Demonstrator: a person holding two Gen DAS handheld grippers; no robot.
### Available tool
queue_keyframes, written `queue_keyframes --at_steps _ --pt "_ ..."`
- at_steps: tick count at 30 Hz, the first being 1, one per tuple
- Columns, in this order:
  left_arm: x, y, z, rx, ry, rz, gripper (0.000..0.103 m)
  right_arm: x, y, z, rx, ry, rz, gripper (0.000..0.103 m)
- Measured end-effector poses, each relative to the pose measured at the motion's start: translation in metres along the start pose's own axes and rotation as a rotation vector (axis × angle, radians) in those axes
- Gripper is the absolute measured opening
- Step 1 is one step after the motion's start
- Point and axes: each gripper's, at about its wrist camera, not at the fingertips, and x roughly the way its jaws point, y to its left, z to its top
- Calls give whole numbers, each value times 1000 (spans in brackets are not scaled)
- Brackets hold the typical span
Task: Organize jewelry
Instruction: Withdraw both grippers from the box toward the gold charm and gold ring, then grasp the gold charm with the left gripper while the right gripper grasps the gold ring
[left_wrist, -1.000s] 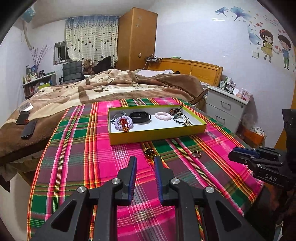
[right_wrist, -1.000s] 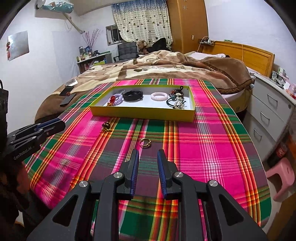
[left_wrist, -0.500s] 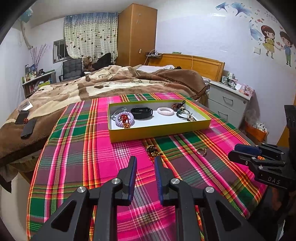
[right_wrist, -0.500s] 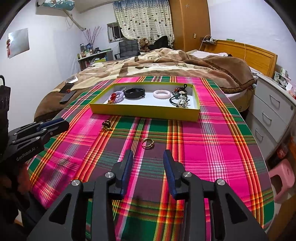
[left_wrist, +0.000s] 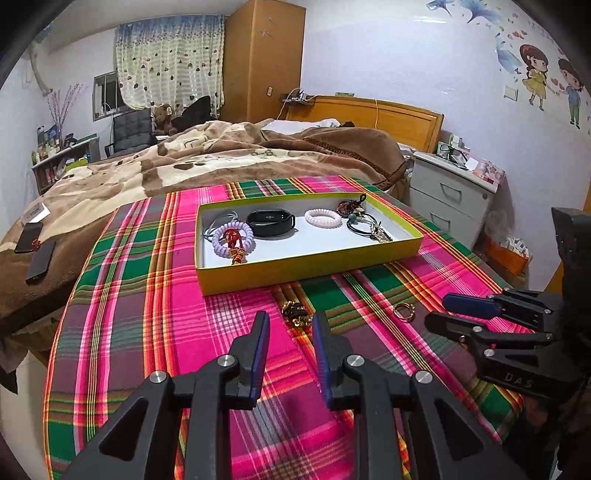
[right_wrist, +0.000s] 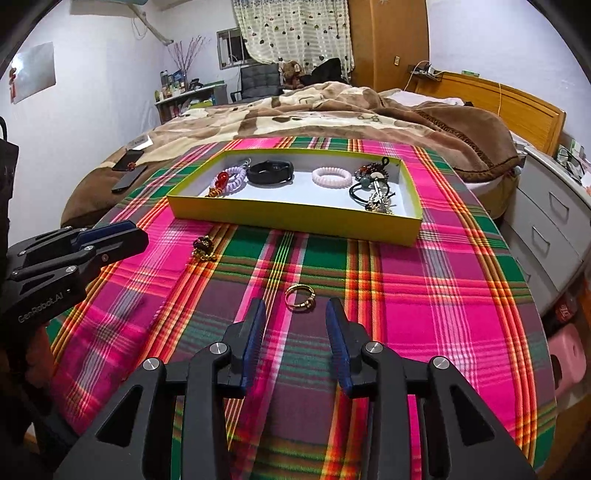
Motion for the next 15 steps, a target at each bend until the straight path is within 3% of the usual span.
queue_keyframes --at_steps 15 --pt "28 9 7 -24 76 -25 23 35 0 9 16 107 -25 35"
